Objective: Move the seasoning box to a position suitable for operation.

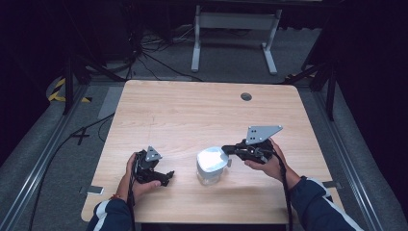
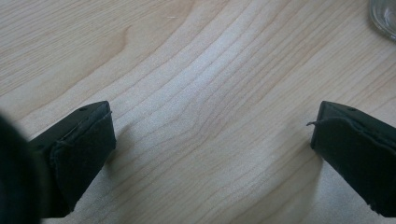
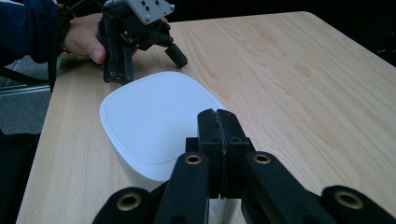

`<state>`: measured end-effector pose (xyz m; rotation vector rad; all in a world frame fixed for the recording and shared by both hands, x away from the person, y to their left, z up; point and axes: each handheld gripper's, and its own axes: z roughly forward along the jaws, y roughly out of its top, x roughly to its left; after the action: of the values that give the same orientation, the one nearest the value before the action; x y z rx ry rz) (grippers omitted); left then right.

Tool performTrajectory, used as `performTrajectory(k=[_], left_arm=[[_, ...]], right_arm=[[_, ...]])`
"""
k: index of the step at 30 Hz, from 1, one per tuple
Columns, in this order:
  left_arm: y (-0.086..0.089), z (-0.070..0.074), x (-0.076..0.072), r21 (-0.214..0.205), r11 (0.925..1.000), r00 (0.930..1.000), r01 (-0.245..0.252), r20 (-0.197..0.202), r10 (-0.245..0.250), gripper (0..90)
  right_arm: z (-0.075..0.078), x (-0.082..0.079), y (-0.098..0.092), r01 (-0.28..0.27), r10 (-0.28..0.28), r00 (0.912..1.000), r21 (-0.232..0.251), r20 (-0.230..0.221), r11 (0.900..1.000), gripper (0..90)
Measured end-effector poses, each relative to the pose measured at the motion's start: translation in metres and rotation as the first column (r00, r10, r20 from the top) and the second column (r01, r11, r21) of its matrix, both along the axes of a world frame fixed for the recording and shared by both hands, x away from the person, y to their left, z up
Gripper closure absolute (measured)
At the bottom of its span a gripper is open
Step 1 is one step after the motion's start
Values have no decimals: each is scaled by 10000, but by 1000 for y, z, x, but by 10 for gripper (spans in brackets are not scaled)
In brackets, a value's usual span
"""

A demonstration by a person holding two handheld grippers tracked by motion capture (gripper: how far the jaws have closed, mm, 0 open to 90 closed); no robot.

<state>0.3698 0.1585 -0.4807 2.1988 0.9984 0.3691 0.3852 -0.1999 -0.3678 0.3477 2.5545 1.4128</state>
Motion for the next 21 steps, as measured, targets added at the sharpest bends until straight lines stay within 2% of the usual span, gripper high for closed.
performTrajectory(k=[7, 9, 13, 14, 15, 19, 20, 21], left_arm=[[0, 0, -1, 59, 9999, 9999, -96, 50, 96, 5], [1, 0, -3, -34, 10000, 9999, 20, 137, -20, 36], [2, 1, -3, -90, 9998, 9996, -175, 238, 177, 85], [3, 2, -3, 45, 9999, 9993, -90, 354, 88, 88], [2, 1, -4, -73, 9998, 9993, -207, 304, 209, 93], [0, 4, -7, -184, 9993, 9989, -330, 316, 335, 202], [0, 6, -7, -108, 9996, 9989, -265, 395, 269, 232], [-3, 11, -8, -223, 9997, 9980, -79, 633, 93, 290]], right_arm=[[-2, 3, 2, -5, 5, 10000, -192, -17, 9998, 900], [-3, 3, 1, -103, 101, 9999, -137, -109, 9999, 900], [-2, 0, 3, -197, 197, 9998, -203, -36, 9996, 900], [-3, -1, 3, -203, 203, 9998, -199, 15, 9996, 900], [-3, -1, 3, -179, 178, 9998, -175, -38, 9997, 900], [-4, 0, 2, -172, 171, 9998, -108, -34, 9998, 900], [-3, -1, 2, -122, 122, 9999, -138, -3, 9998, 900], [-4, -1, 1, -96, 96, 10000, -119, 22, 9999, 900]])
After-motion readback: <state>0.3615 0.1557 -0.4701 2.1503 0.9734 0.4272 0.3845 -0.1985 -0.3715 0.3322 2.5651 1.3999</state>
